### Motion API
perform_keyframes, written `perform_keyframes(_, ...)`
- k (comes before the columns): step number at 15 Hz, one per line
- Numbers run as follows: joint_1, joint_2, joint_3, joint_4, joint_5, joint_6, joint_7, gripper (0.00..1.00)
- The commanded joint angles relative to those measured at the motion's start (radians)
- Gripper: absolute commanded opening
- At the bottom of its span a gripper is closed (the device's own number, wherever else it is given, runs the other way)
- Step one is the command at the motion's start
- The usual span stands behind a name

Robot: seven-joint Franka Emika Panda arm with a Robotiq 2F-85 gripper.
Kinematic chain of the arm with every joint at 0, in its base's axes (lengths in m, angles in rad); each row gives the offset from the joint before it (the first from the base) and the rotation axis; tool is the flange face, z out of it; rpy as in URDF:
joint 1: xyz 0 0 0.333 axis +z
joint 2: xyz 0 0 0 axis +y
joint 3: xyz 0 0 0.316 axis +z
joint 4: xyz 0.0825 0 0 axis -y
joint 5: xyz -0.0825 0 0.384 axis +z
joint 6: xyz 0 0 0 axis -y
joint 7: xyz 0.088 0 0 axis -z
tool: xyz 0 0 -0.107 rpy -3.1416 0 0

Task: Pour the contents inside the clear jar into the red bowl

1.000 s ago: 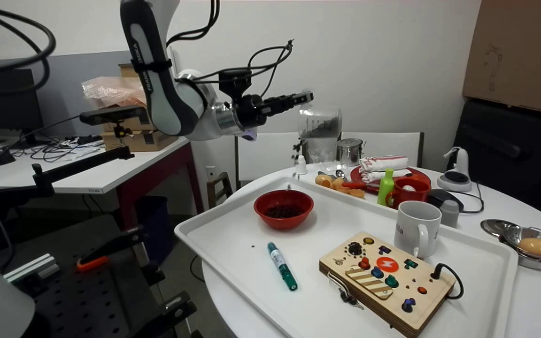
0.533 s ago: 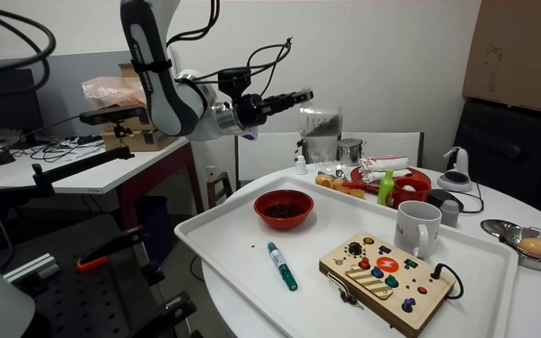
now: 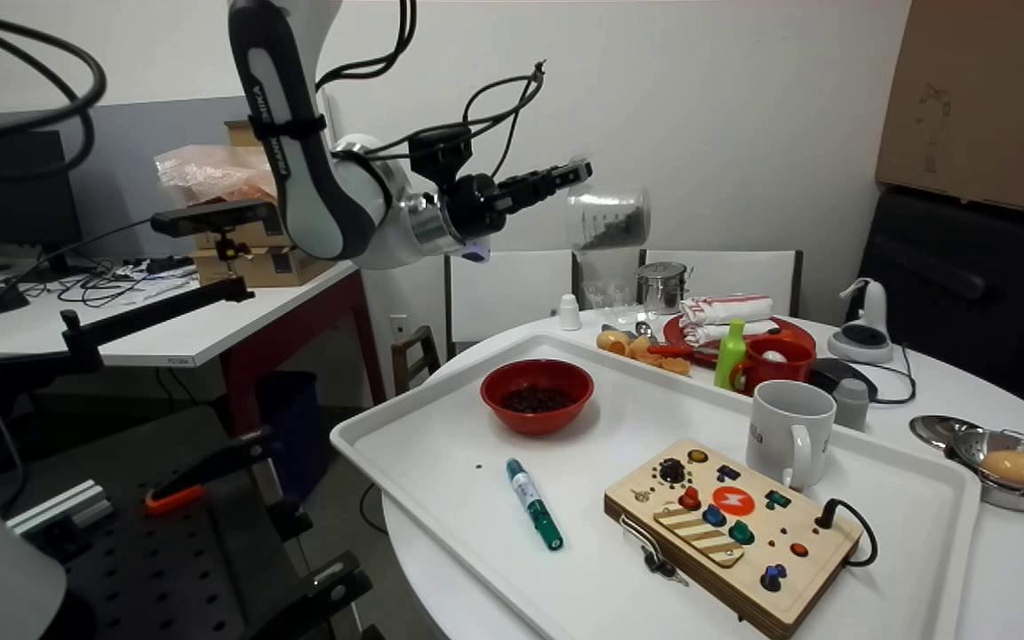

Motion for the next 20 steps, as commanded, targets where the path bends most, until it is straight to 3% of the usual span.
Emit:
perform_keyframes(1, 0.017, 0.018, -0.007, 0.009, -0.024, -0.055, 0.026, 0.16)
perform_keyframes(20, 0.028, 0.032, -0.007, 0.014, -0.057, -0.116, 0.056, 0.16)
